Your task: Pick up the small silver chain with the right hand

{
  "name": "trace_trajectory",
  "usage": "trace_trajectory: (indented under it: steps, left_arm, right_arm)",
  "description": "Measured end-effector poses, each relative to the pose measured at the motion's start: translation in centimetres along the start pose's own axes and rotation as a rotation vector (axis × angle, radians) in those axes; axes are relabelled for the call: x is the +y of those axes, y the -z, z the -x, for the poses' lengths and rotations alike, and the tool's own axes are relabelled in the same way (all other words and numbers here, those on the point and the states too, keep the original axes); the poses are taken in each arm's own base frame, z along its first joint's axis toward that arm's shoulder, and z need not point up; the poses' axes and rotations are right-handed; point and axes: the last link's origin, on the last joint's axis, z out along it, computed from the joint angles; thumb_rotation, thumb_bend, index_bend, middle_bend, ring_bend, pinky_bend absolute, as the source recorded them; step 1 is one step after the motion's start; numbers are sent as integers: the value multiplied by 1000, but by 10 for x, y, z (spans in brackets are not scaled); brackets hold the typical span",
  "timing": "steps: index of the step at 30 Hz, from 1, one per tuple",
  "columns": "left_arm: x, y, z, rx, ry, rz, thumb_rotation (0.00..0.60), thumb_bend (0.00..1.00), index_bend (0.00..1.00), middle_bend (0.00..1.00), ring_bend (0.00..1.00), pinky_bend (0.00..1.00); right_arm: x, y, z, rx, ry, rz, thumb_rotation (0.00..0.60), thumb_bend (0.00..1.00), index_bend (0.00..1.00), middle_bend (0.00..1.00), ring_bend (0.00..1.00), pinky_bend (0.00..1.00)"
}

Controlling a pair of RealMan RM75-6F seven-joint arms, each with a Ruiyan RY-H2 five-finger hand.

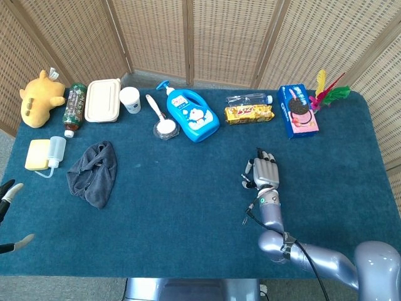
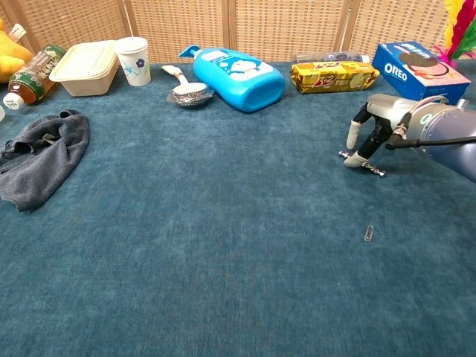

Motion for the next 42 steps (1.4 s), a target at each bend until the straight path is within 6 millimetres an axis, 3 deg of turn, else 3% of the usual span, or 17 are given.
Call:
trace_trajectory:
  steps: [18, 30, 42]
  left_arm:
    - [-1, 0, -1, 4, 5, 0, 600, 206, 0, 0, 0, 0]
    - [-1, 1, -2, 4, 9, 1, 600, 206, 0, 0, 0, 0]
    - [-1, 1, -1, -2, 9, 2, 600, 206, 0, 0, 0, 0]
  right_arm:
    - [6, -3, 3, -14, 11, 21, 600, 342, 546, 0, 0, 0]
    - [3, -1, 4, 0, 36, 0, 600, 414, 671, 23, 0, 11]
    - [-7, 29, -13, -2, -83, -163, 600, 426, 697, 42, 0, 11]
